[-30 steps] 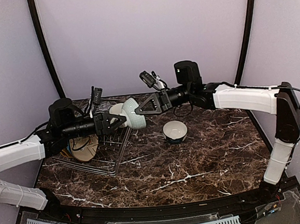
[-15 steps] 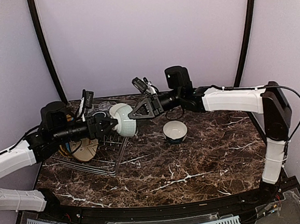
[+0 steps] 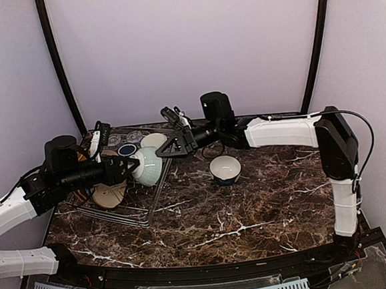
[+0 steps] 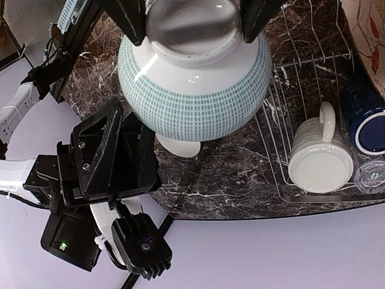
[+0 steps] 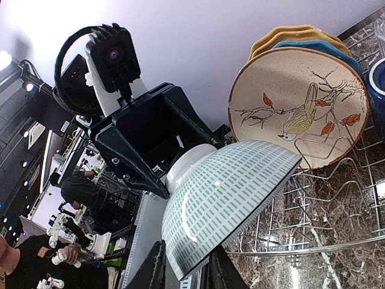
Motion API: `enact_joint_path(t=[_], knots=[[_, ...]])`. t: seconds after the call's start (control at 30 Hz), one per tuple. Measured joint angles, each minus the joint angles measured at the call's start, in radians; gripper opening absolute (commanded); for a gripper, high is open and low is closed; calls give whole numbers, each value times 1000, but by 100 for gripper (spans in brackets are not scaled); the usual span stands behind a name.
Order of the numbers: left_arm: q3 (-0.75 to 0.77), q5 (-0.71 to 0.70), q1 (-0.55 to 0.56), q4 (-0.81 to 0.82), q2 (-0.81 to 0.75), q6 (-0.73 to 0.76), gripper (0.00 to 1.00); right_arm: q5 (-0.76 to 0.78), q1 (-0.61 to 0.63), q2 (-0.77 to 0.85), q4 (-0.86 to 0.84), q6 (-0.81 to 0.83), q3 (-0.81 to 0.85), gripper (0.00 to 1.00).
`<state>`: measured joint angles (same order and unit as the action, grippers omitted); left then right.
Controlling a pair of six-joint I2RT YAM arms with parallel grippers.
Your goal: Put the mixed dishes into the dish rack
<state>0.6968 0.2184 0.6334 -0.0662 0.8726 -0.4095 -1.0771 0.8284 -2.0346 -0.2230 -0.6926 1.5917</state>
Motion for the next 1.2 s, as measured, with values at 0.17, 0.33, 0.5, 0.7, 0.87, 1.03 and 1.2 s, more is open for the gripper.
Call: enact_joint_path(t=[0.17,0.33,0.5,0.7,0.87,1.03,1.2], knots=[[0,-37,0,-18,-5,18,1,-3,7,-40,-59,-60,19,23],[0,-91,1,-48,-12,37,1,-3,12,-62,-91,-100,19,26],[0,-146,4,-83,-35,64,1,0,16,-64,-93,-108,19,34],[0,-208,4,-153,-64,92,1,6,16,-64,-79,-85,19,39],[0,-269,4,-206,-84,113,1,20,15,-64,-61,-69,18,39],[-18,-325,4,-226,-81,136,1,28,15,-63,-59,-60,2,38],[-39,-359,4,-228,-44,157,1,39,13,-54,-55,-48,-34,38]])
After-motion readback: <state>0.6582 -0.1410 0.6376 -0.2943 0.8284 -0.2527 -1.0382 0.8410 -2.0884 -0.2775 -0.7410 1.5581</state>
